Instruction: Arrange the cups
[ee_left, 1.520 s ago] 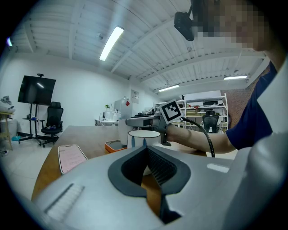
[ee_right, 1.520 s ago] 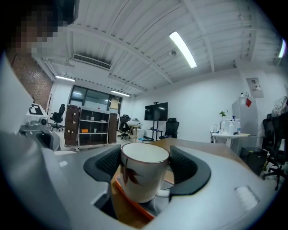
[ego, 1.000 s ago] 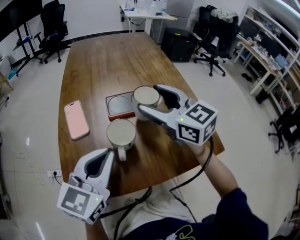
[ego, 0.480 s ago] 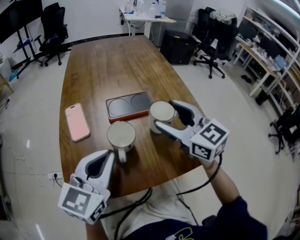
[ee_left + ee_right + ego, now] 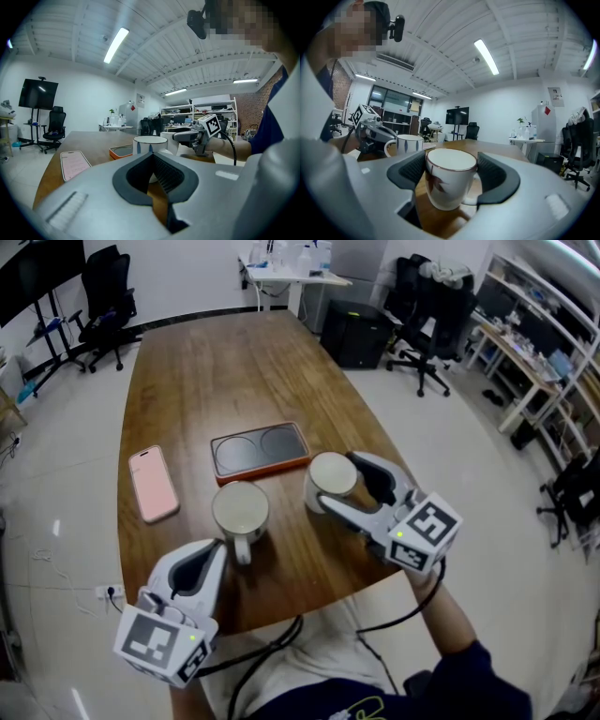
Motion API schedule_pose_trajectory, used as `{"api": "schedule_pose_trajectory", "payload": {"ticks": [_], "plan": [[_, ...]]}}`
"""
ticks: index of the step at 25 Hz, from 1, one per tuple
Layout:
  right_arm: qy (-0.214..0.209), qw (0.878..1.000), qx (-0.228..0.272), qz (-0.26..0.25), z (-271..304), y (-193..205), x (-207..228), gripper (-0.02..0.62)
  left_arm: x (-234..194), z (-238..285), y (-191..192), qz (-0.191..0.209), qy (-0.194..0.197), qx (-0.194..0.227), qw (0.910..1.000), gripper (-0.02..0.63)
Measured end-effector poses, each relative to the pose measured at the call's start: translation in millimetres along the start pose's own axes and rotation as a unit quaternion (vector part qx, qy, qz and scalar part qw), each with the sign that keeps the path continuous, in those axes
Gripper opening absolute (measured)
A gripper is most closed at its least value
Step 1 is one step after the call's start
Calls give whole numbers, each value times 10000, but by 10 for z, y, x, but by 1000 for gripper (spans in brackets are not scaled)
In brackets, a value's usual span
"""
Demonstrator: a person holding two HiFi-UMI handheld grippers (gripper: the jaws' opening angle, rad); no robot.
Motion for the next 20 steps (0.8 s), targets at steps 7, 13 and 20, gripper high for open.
{"api": "schedule_pose_trajectory", "payload": {"ticks": [7, 13, 20], "plan": [[-307, 9978, 399, 437, -66, 15, 28, 377, 2, 9, 9, -12, 2, 7, 10000, 3], [-205, 9966, 558, 572, -246, 40, 83, 465, -5, 3, 13, 11, 2, 5, 10000, 3], [72, 9973, 215, 700, -399, 181, 221, 460, -10, 9, 28, -10, -15, 2, 10000, 3]]}}
Point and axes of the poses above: the fingertips, and each gripper's own axes: z forward along the fingers, x to its right, y out of its underside, the point moved 4 cm from there along -z, backward along the fingers, and after that the axes turned 4 degrees about -x, right-handed, at the moved point
